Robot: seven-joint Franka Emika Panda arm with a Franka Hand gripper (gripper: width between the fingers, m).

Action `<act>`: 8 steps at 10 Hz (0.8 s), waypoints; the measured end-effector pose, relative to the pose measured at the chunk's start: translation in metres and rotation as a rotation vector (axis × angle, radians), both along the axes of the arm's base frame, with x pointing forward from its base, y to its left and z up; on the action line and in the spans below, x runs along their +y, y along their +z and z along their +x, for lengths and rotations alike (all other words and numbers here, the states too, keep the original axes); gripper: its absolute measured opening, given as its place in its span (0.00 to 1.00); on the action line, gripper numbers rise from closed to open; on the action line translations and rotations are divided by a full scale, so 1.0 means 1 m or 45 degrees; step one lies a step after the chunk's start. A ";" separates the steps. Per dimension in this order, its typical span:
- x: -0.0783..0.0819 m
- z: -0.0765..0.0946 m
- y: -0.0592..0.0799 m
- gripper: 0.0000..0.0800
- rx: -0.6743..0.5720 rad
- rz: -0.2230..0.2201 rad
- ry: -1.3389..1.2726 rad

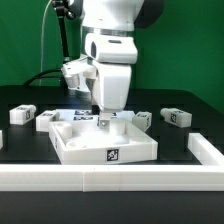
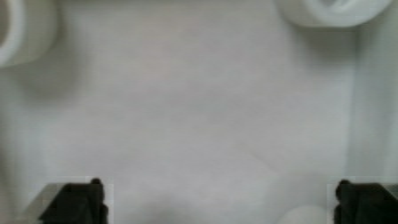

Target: Assemble one leg

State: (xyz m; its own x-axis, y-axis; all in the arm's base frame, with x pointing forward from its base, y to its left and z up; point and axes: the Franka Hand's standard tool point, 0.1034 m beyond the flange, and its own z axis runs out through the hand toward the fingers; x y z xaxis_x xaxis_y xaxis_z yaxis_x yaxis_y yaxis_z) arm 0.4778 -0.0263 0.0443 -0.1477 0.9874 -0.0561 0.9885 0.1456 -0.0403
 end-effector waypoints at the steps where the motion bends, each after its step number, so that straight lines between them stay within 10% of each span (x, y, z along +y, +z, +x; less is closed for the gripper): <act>1: -0.007 -0.012 -0.002 0.81 0.001 0.008 0.021; 8: -0.029 -0.071 -0.038 0.81 0.009 0.078 0.025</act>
Offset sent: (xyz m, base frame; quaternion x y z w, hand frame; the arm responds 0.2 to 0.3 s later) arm -0.0566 0.0045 -0.0087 -0.0457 0.0842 -0.0174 0.9952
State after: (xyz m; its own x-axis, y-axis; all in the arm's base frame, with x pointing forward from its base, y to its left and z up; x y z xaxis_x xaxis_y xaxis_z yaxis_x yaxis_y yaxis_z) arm 0.4072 -0.0550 0.0065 -0.1675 0.9859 0.0055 0.9851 0.1676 -0.0379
